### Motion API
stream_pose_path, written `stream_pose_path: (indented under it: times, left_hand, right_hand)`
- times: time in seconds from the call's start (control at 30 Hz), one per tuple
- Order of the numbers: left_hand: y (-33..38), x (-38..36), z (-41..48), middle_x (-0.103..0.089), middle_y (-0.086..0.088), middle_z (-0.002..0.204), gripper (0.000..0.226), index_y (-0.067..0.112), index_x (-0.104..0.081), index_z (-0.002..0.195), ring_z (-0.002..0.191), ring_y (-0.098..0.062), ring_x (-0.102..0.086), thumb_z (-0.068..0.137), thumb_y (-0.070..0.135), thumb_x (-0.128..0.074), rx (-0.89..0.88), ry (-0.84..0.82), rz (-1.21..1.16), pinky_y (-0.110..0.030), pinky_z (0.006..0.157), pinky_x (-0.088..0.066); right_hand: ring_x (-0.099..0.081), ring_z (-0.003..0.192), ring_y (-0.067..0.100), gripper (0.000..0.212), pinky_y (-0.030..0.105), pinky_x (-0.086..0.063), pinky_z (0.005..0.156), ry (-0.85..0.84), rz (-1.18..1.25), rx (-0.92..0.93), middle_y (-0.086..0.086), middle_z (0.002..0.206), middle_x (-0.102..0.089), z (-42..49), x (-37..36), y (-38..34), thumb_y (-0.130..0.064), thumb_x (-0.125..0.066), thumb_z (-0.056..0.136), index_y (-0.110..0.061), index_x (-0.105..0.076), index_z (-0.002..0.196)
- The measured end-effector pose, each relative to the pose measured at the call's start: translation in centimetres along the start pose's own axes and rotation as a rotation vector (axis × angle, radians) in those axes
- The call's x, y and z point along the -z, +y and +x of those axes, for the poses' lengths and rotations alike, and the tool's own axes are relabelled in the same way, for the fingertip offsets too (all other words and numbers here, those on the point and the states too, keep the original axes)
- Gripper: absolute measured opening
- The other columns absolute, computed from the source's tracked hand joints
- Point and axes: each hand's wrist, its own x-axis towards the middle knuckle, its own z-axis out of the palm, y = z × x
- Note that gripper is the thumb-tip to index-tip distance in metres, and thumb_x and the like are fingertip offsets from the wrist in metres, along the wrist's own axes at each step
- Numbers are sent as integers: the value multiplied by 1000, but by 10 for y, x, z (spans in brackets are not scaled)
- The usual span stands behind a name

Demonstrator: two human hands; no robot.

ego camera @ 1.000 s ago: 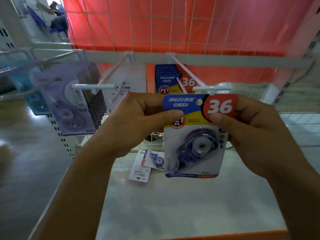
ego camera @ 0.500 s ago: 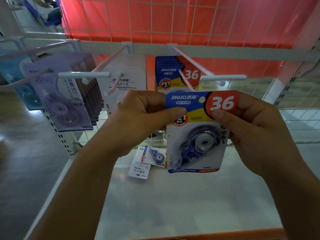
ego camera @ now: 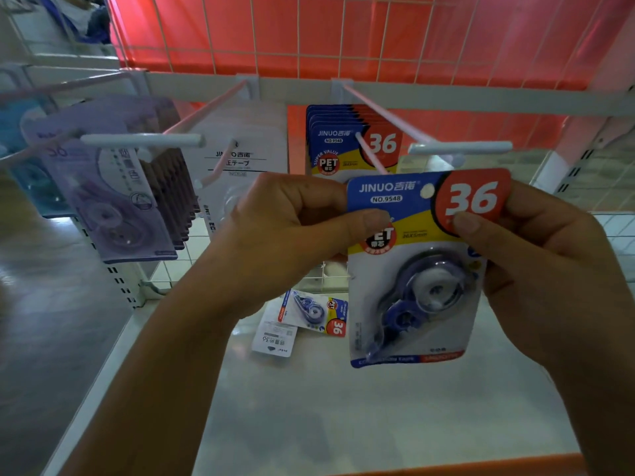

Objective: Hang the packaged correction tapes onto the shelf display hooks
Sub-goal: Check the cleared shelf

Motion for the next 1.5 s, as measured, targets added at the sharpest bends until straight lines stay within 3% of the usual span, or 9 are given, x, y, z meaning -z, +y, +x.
stream_pose_path:
  times: [0.37,0.6,0.73,0.83,1.0,1.13,1.23,1.33,1.5]
  left_hand:
    - [6,4,-3,-74,13,76,31,36,-72,82,75,-5,-71,53,43,-65,2,62,-14,-14,62,-54]
    - [7,8,-4,-75,9,74,19,31,-73,76,69,-6,-71,60,34,-65,32,14,27,-14,57,-54]
    - [3,8,-2,-75,8,78,24,31,-71,80,73,-9,-72,57,38,-66,49,36,42,-17,61,-56]
    - [-6,5,4,-75,14,80,22,38,-68,80,76,-4,-71,59,43,-64,72,109,91,-18,65,-57]
    - [-37,2,34,-71,15,78,11,31,-70,89,64,4,-64,82,40,-69,18,351,372,-13,60,-50]
    - [-54,-3,63,-63,14,66,19,22,-70,84,57,2,-60,87,40,-66,-34,547,511,-20,58,-50]
    - [-61,-6,80,-68,-2,76,25,13,-68,91,68,-14,-64,91,38,-61,-64,604,585,-29,59,-48]
    - [-76,-12,83,-68,-1,89,26,13,-64,104,77,-15,-64,93,35,-55,-108,680,696,-16,59,-45]
    - [-126,-44,57,-69,-5,112,35,11,-50,128,97,-18,-66,96,26,-53,-82,652,558,-18,78,-47]
  right_hand:
    - [-71,90,16,33,28,-58,74,7,23,-35,-4,91,-75,1,-11,-3,-37,-66,59,-32,-74,90]
    - [-71,88,13,24,22,-55,72,23,-44,4,-6,87,-75,1,-13,-1,-21,-73,75,-27,-64,96]
    - [-71,85,9,28,19,-55,69,47,-75,24,-9,84,-75,0,-14,-3,-26,-61,67,-27,-63,96]
    - [-71,83,5,24,20,-56,69,98,-166,46,-13,83,-74,5,-19,0,-30,-63,70,-29,-63,93]
    - [-69,82,13,16,45,-56,80,232,-404,55,-3,87,-73,50,-19,34,-30,-71,83,-19,-70,95]
    - [-62,73,17,28,40,-53,74,309,-513,111,2,81,-70,94,-23,57,-35,-73,80,-8,-70,86]
    - [-61,74,12,28,31,-50,70,347,-576,149,-2,79,-65,112,-28,68,-37,-71,82,-9,-70,87]
    - [-64,73,10,31,35,-52,70,384,-549,180,-6,77,-67,116,-32,84,-43,-65,85,-13,-68,83]
    - [-42,49,3,43,25,-34,53,499,-251,92,-14,48,-44,84,-37,151,-40,-45,98,-29,-40,56]
